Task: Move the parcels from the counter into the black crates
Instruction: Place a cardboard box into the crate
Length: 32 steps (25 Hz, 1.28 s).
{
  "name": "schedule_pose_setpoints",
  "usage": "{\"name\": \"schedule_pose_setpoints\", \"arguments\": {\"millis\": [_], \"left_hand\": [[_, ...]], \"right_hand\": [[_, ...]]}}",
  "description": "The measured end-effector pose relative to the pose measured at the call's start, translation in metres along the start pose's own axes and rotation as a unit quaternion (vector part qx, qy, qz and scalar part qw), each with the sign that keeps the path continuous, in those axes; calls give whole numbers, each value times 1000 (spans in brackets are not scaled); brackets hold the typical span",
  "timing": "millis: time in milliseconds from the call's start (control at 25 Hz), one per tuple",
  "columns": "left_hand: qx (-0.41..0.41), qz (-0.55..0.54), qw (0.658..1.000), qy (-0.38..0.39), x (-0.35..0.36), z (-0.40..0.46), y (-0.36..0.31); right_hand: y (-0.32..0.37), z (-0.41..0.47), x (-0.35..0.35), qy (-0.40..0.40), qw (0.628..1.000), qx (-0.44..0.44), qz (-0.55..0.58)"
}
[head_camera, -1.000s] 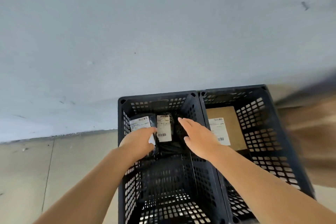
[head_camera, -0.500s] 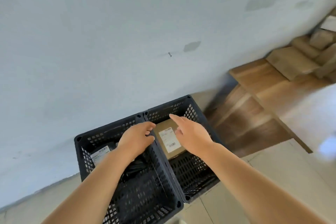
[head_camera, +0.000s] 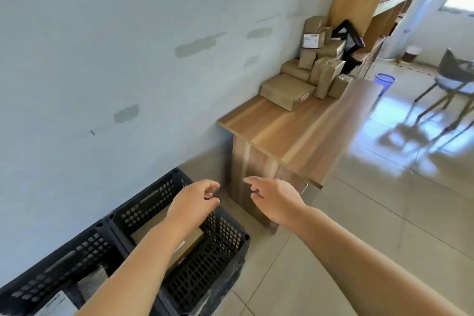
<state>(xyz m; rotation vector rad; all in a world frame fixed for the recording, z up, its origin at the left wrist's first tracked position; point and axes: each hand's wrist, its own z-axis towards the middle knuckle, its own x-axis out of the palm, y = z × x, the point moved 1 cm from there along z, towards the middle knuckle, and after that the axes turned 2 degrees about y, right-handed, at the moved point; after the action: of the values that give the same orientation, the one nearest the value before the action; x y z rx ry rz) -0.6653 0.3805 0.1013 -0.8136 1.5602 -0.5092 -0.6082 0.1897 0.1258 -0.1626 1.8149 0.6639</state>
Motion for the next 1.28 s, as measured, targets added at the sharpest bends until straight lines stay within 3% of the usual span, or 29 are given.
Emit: {"name": "schedule_pose_setpoints", "arguments": {"millis": [320, 560, 920, 1280], "left_hand": [[81, -2, 996, 26, 133, 68, -176], [69, -12, 997, 37, 179, 119, -222], [96, -59, 993, 27, 225, 262, -264], [21, -96, 995, -4, 219, 420, -295]], "right_hand": [[-219, -66, -117, -51, 996, 75, -6], [-302, -63, -162, -73, 992, 102, 6], [-401, 36, -198, -38, 993, 108, -25], [-476, 193, -252, 7, 994, 105, 4]]}}
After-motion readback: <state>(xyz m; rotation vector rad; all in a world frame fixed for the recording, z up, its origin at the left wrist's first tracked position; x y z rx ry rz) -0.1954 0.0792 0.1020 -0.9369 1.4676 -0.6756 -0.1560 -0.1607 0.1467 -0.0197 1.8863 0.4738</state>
